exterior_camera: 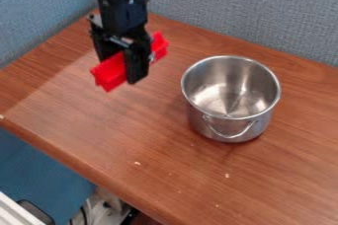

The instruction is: Put the red object in the metal pot

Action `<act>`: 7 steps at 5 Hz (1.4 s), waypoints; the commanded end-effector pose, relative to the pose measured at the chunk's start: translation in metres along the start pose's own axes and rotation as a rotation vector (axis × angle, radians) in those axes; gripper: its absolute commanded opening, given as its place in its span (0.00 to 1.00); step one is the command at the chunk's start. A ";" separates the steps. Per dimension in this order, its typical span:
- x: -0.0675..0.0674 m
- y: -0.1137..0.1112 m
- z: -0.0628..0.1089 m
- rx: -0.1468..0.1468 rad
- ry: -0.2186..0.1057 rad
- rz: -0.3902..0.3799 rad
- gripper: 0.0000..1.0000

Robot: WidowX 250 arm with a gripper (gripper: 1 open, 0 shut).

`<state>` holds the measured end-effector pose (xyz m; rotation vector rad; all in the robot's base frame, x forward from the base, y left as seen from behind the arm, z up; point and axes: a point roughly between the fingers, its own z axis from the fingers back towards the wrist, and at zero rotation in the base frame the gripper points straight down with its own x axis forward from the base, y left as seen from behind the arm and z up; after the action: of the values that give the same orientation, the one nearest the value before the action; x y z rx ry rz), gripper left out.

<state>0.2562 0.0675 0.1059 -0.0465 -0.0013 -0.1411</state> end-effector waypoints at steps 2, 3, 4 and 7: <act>0.030 -0.059 0.041 0.010 -0.114 -0.059 0.00; 0.048 -0.097 0.029 0.008 -0.099 -0.127 0.00; 0.057 -0.128 0.014 0.011 -0.088 -0.185 0.00; 0.070 -0.125 0.002 0.010 -0.091 -0.081 1.00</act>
<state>0.2999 -0.0628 0.0982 -0.0434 -0.0385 -0.2100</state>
